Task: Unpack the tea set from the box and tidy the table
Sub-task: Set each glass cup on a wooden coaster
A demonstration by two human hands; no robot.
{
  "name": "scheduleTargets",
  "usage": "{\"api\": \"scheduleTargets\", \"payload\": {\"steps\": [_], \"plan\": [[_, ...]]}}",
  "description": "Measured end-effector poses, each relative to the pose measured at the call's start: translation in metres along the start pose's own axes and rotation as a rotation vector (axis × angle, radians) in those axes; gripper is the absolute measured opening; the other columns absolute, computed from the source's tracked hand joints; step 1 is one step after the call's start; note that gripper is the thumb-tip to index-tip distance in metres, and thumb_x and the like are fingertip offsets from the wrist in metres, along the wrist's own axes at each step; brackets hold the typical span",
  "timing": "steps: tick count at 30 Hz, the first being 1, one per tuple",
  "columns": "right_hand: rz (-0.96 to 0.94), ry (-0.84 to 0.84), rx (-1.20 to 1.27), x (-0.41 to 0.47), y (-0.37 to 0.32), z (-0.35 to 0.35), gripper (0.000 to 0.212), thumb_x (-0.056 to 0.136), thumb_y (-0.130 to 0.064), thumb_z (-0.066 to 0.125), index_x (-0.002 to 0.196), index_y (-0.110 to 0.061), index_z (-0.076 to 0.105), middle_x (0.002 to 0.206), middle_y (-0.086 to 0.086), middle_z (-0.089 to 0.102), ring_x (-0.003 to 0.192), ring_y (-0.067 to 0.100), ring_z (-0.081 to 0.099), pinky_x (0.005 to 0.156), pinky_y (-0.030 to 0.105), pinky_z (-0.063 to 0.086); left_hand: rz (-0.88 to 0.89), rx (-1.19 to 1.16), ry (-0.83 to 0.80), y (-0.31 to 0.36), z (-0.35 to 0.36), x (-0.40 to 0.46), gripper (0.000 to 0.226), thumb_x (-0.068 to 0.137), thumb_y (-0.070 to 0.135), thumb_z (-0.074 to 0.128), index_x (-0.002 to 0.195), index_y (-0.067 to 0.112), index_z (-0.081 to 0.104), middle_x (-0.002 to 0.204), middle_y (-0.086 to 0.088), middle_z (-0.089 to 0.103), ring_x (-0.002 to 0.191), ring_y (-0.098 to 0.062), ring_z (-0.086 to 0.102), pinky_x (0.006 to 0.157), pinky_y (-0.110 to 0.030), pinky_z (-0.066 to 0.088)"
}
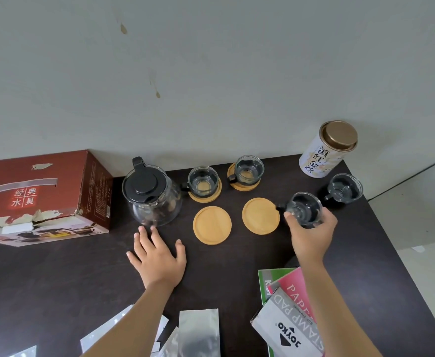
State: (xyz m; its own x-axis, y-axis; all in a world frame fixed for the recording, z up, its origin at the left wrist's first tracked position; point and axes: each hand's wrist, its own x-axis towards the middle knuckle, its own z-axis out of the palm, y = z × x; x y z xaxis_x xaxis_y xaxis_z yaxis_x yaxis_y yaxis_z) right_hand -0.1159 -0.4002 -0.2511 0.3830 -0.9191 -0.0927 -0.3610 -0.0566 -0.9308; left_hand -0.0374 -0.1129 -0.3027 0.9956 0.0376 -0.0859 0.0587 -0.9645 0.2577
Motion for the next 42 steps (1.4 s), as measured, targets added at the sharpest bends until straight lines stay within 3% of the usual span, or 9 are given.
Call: {"api": "scheduleTargets", "payload": {"steps": [10,18,24,29,32,35,42], "plan": [[-0.194,-0.281,0.031,-0.081,-0.015,0.060,0.065,0.055,-0.013,0.091,0.106,-0.024,0.052,0.102,-0.009,0.056,0.096,0.003,0.057,0.079,0.012,0.045,0.000,0.009,-0.002,-0.001,-0.001,0.001,0.077,0.081,0.055,0.030,0.138,0.003,0.038,0.150,-0.021,0.029,0.139,-0.039,0.023,0.106,-0.064,0.021],[-0.222,-0.416,-0.109,-0.111,-0.015,0.088,0.077,0.055,-0.027,0.091,0.118,-0.016,0.048,0.114,-0.003,0.051,0.106,0.013,0.053,0.091,0.032,0.051,-0.005,0.019,-0.010,-0.001,-0.001,0.001,0.078,0.081,0.056,0.030,0.140,0.005,0.035,0.151,-0.020,0.027,0.140,-0.037,0.021,0.107,-0.062,0.020],[-0.225,-0.438,-0.137,-0.115,-0.014,0.093,0.081,0.057,-0.031,0.091,0.122,-0.016,0.046,0.117,-0.003,0.050,0.110,0.012,0.051,0.094,0.034,0.051,-0.006,0.013,-0.008,0.000,-0.001,0.001,0.077,0.081,0.055,0.031,0.139,0.004,0.036,0.151,-0.021,0.028,0.140,-0.038,0.022,0.107,-0.062,0.020],[-0.196,-0.477,-0.148,-0.114,-0.016,0.080,0.103,0.057,-0.041,0.090,0.140,-0.010,0.037,0.134,-0.001,0.045,0.125,0.012,0.043,0.103,0.028,0.043,-0.010,0.014,-0.008,-0.001,-0.001,0.001,0.077,0.081,0.054,0.033,0.139,0.004,0.037,0.151,-0.020,0.028,0.140,-0.038,0.022,0.107,-0.062,0.020],[-0.208,-0.423,-0.135,-0.106,-0.018,0.067,0.091,0.067,-0.042,0.084,0.139,-0.009,0.040,0.131,-0.004,0.047,0.120,0.006,0.044,0.096,0.017,0.038,-0.007,0.007,-0.001,-0.001,0.000,0.001,0.077,0.080,0.054,0.033,0.138,0.004,0.037,0.150,-0.021,0.029,0.139,-0.038,0.023,0.106,-0.063,0.021],[-0.179,-0.316,-0.127,-0.083,-0.018,0.052,0.076,0.076,-0.038,0.079,0.136,-0.007,0.043,0.125,-0.005,0.046,0.117,0.006,0.043,0.095,0.016,0.032,-0.006,-0.005,-0.001,-0.001,0.000,0.001,0.078,0.080,0.055,0.031,0.138,0.003,0.037,0.150,-0.021,0.028,0.140,-0.038,0.021,0.107,-0.063,0.019],[0.057,0.135,-0.056,0.003,-0.006,0.018,0.078,0.081,-0.028,0.075,0.140,0.004,0.036,0.136,0.020,0.041,0.123,0.031,0.045,0.097,0.024,0.035,-0.003,-0.016,-0.003,-0.001,-0.002,0.000,0.078,0.080,0.054,0.031,0.138,0.003,0.037,0.151,-0.021,0.027,0.140,-0.038,0.020,0.107,-0.063,0.018]]}}
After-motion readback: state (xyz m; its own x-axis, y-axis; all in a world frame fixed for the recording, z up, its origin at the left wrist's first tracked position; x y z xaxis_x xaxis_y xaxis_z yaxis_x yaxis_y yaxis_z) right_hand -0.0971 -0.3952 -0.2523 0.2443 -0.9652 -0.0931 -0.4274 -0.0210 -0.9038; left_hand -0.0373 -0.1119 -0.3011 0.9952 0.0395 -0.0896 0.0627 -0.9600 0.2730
